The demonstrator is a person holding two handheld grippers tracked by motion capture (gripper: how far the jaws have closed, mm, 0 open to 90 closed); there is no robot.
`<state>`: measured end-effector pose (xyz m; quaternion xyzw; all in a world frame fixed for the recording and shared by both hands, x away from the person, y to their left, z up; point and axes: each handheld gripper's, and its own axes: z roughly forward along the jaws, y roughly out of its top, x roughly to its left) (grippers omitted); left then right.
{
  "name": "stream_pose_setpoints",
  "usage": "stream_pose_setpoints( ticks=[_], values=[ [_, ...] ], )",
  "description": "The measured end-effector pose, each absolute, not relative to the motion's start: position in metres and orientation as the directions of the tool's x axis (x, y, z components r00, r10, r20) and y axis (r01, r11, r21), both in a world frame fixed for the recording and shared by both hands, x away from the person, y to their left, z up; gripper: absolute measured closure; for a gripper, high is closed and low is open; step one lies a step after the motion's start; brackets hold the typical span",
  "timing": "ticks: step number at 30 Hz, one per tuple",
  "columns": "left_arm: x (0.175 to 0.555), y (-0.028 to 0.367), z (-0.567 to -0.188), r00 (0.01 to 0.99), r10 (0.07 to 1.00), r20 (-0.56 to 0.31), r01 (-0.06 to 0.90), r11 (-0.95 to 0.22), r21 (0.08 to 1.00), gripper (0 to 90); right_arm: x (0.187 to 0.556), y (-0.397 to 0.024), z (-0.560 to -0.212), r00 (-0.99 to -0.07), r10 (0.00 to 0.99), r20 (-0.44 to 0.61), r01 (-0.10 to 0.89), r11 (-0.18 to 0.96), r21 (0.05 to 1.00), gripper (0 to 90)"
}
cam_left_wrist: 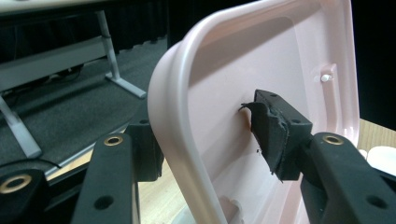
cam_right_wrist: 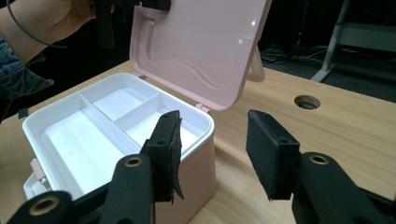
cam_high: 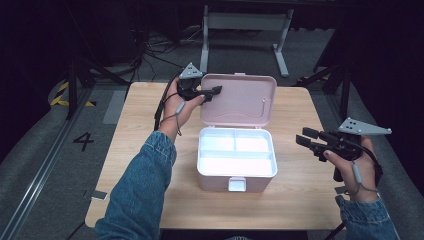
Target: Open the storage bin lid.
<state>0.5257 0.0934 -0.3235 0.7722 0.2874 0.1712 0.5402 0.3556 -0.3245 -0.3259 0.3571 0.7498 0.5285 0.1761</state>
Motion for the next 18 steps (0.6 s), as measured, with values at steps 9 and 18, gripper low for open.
stream_pose_setpoints(
  ticks=[9,18],
  values=[
    [0.536,0.091,-0.335,0.773,0.632,-0.055,0.296,-0.282,0.913,42.4,0.355,-0.324,-0.327,-0.681,0.724,0.112,0.351,0.188,0.917,56.2],
    [0.545,0.091,-0.345,0.767,0.636,-0.089,0.337,-0.281,0.898,39.6,0.357,-0.325,-0.33,-0.682,0.722,0.115,0.36,0.194,0.913,55.9]
  ],
)
